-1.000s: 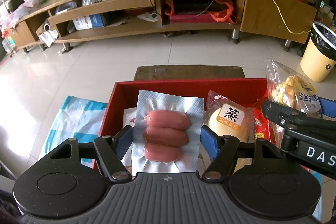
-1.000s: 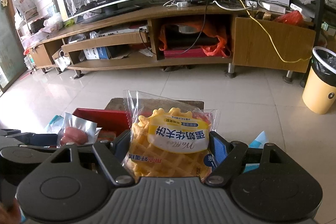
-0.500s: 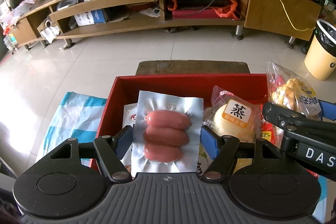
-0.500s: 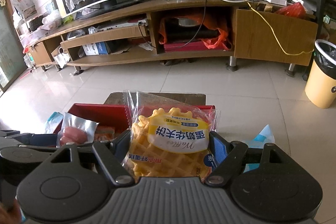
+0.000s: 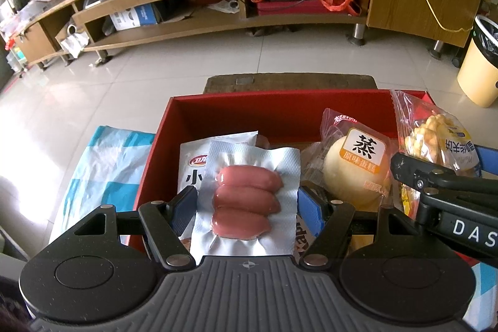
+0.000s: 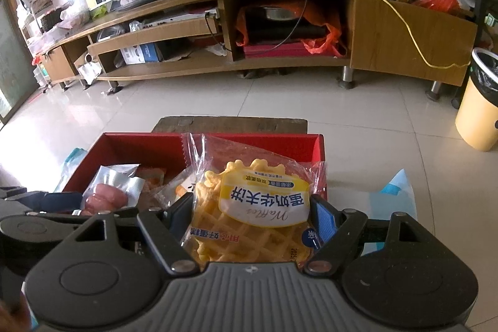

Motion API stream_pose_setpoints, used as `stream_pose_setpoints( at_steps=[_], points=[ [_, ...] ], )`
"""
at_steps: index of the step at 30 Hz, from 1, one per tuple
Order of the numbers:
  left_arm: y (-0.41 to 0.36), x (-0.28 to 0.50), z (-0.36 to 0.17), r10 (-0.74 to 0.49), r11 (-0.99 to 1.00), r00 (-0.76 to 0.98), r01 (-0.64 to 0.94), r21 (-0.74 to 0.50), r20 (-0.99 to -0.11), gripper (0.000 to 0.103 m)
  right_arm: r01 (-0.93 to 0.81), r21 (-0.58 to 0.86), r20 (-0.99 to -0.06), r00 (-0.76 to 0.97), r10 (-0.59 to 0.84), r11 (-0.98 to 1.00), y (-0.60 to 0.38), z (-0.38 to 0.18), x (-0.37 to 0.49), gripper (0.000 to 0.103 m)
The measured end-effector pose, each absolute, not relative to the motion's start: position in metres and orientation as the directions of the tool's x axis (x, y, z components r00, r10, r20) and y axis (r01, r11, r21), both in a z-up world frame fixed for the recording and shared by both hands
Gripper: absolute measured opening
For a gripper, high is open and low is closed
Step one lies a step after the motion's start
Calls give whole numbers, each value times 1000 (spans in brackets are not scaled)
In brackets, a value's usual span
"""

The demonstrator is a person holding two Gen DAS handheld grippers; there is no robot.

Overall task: Organize snacks
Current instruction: 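Carry the sausage packet and waffle over the red box with both tools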

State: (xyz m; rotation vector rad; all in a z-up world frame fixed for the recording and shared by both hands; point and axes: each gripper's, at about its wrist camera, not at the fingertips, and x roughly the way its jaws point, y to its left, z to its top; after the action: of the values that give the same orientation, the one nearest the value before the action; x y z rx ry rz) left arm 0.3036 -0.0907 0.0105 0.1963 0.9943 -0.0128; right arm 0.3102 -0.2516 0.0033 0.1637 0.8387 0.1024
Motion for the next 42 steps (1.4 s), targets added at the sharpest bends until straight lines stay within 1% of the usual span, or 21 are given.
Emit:
stream_pose_setpoints(
  at_steps=[10, 18, 23, 42],
  points=[
    [-92, 302, 3, 103, 976, 536, 108, 189, -838, 75, -44, 158, -756, 638, 149, 986, -248, -2, 313, 74],
    [-95, 300, -5, 146, 963, 536, 115, 243, -831, 75, -61, 101, -768, 629, 117, 993, -239, -8, 312, 74],
    [-97, 298, -7, 159, 957, 543, 120, 264, -825, 75, -67, 93, -776, 621, 115, 993, -238, -10, 312, 74],
    [-95, 292, -6, 174, 952, 525, 127, 278, -833, 77, -74, 87, -807, 580, 114, 993, -236, -9, 308, 74]
  ],
)
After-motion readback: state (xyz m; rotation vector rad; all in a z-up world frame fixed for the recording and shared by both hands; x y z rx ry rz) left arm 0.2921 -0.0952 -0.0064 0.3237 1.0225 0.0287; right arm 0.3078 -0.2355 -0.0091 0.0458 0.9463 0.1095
